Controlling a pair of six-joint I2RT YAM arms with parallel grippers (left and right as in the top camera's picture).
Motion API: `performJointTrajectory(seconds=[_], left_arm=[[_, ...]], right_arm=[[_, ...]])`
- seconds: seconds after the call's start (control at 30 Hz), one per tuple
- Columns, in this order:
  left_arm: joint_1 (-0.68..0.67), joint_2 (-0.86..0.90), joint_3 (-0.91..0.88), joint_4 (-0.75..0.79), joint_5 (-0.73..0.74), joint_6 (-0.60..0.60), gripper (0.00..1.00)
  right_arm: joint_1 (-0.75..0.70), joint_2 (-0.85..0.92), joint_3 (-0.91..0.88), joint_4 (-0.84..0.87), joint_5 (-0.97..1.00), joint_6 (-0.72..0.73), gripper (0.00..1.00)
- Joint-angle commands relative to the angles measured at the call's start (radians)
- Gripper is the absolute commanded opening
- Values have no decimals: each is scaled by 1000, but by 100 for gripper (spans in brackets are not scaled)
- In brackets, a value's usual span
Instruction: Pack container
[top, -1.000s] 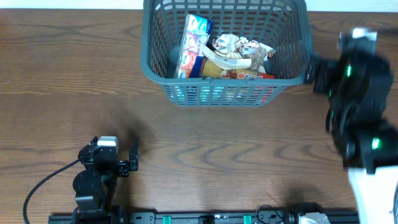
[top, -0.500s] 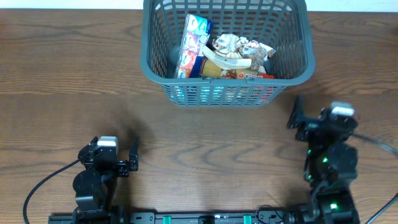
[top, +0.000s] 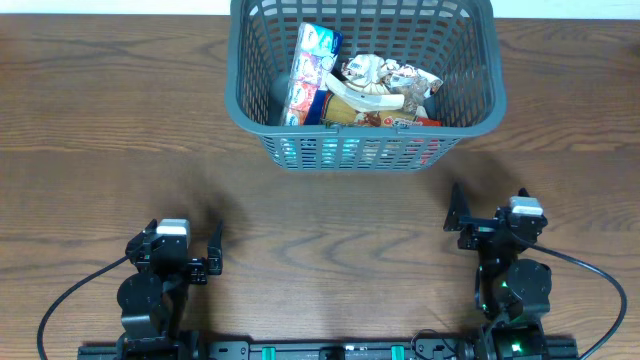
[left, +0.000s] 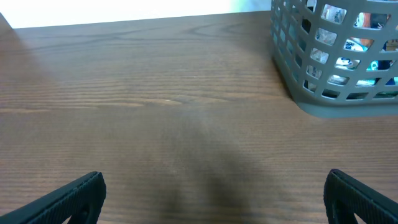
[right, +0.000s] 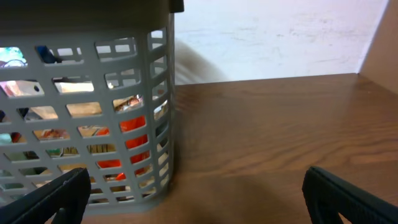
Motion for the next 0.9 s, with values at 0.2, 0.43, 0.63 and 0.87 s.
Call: performJointTrajectory(seconds=[0.2, 0.43, 0.63, 0.87], left_arm=[[6, -7, -14, -17, 8, -13, 99], [6, -7, -14, -18, 8, -13, 99], [6, -7, -14, -17, 8, -13, 98], [6, -7, -14, -17, 7, -13, 99]], right_arm=[[7, -40, -51, -31, -16, 2, 99], [7, -90, -94, -114, -43, 0, 99], [7, -104, -101, -135, -74, -133, 99], [7, -104, -101, -136, -75, -193, 99]])
